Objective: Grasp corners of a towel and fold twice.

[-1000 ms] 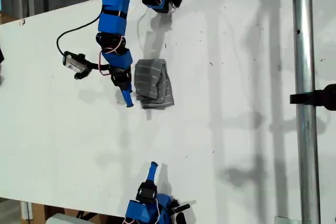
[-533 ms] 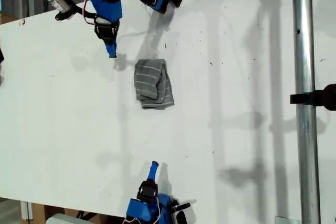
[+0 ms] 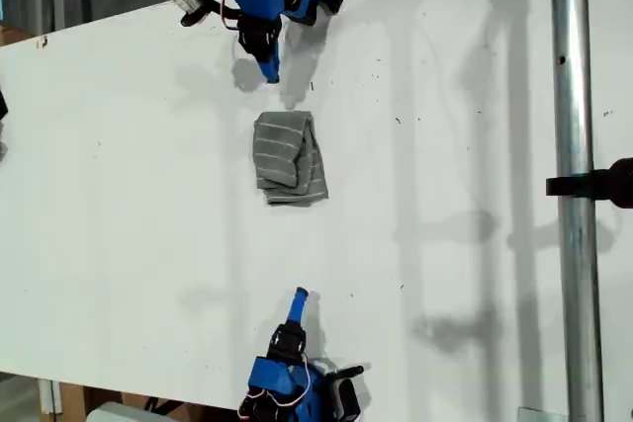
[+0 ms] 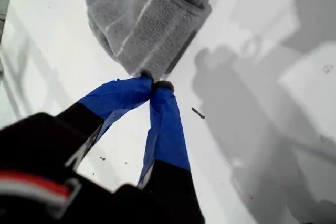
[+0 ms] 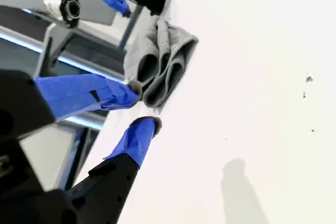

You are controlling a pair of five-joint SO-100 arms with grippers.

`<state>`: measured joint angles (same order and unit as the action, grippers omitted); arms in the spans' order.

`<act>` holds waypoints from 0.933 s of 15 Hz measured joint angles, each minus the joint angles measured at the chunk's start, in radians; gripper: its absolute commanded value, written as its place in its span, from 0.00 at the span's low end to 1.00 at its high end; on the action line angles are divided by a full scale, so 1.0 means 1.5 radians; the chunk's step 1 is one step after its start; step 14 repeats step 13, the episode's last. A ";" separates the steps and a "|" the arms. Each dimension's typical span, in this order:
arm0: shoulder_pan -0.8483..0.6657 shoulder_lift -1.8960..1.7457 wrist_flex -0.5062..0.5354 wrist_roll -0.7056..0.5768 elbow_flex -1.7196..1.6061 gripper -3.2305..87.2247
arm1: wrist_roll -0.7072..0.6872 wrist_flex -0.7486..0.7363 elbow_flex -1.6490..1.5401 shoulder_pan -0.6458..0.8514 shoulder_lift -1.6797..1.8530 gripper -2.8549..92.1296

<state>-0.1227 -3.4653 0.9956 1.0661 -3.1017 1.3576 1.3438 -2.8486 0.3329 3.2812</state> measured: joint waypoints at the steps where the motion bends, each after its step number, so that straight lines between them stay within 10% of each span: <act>1: 0.001 0.000 0.011 0.012 -0.003 0.13 | 0.051 0.017 -0.028 -0.009 -0.007 0.09; 5: -0.044 0.000 0.187 0.324 -0.008 0.13 | 0.101 0.087 -0.033 0.008 0.006 0.10; 8: -0.043 0.000 0.191 -0.009 -0.008 0.13 | 0.101 0.087 -0.033 0.008 0.006 0.10; 14: -0.043 -0.001 0.191 -0.073 -0.008 0.13 | 0.101 0.087 -0.033 0.008 0.006 0.10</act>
